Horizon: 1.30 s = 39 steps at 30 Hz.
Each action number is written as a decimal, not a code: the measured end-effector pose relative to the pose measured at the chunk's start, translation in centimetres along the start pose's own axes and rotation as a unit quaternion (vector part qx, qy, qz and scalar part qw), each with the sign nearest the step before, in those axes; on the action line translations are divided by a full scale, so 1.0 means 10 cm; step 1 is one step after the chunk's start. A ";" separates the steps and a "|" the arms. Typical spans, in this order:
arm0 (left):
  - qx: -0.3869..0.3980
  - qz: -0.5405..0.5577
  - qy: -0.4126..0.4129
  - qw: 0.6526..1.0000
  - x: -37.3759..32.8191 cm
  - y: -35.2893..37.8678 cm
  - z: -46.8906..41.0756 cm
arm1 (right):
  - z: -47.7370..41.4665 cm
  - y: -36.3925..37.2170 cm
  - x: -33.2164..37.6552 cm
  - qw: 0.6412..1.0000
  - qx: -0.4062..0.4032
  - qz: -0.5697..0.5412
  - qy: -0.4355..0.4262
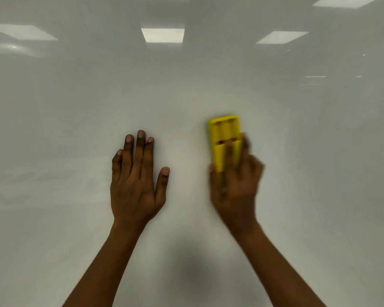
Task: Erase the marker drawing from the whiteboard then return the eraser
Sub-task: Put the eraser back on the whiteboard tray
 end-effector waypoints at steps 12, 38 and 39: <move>-0.021 -0.021 0.008 1.000 -0.01 0.01 0.01 | 0.37 -0.64 -1.02 0.964 -0.116 0.062 0.232; 0.136 0.264 0.005 0.955 -0.26 -0.63 0.30 | 0.64 -0.14 0.30 0.974 0.183 -0.127 -0.048; 0.151 0.279 0.006 0.948 -0.22 -0.65 0.31 | 0.60 -0.17 0.29 0.973 0.189 -0.124 -0.056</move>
Point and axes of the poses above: each hand's wrist, its own z-axis away from the middle knuckle, its own y-axis out of the palm, x = y × z, the point moved 2 cm from there along -z, towards the middle knuckle, and after that the axes turned 8 degrees about -z, right-handed, at the moved point
